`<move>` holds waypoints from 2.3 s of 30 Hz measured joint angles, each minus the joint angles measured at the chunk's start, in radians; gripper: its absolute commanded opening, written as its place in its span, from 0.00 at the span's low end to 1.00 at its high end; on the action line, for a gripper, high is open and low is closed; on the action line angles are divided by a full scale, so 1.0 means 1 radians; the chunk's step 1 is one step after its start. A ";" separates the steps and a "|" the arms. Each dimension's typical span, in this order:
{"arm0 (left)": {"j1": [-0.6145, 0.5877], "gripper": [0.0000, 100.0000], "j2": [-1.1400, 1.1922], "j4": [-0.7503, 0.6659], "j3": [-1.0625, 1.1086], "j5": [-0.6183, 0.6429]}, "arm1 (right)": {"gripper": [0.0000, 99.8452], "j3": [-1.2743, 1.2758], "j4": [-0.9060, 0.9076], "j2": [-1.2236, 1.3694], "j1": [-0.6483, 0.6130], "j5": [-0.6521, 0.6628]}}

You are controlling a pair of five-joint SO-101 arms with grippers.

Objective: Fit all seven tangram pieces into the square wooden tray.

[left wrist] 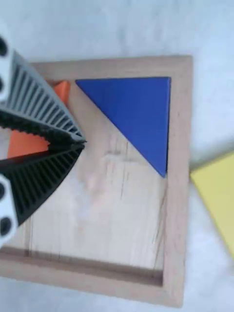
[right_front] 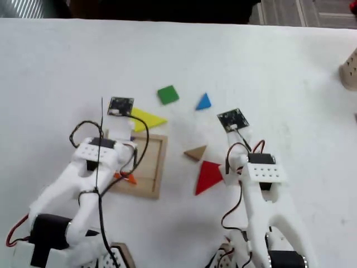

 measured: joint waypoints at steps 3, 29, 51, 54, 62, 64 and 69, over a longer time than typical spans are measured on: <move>0.000 0.02 0.000 0.000 0.000 0.000 | 0.02 0.000 0.000 0.000 0.000 0.000; -0.005 0.02 -0.316 0.311 0.133 -0.351 | 0.02 0.000 0.000 0.000 0.002 0.002; -0.155 0.02 0.083 0.118 -0.095 -0.167 | 0.02 0.000 0.000 0.000 0.000 0.002; -0.155 0.02 0.084 0.112 -0.095 -0.158 | 0.02 0.000 0.000 0.000 0.000 0.002; -0.118 0.02 0.055 0.103 -0.101 -0.152 | 0.02 0.000 0.000 0.000 0.002 0.002; -0.081 0.02 0.000 0.100 -0.095 -0.150 | 0.02 0.000 0.000 0.000 -0.002 0.002; 0.021 0.02 -0.172 0.091 -0.005 -0.150 | 0.02 0.000 0.000 0.000 0.000 0.002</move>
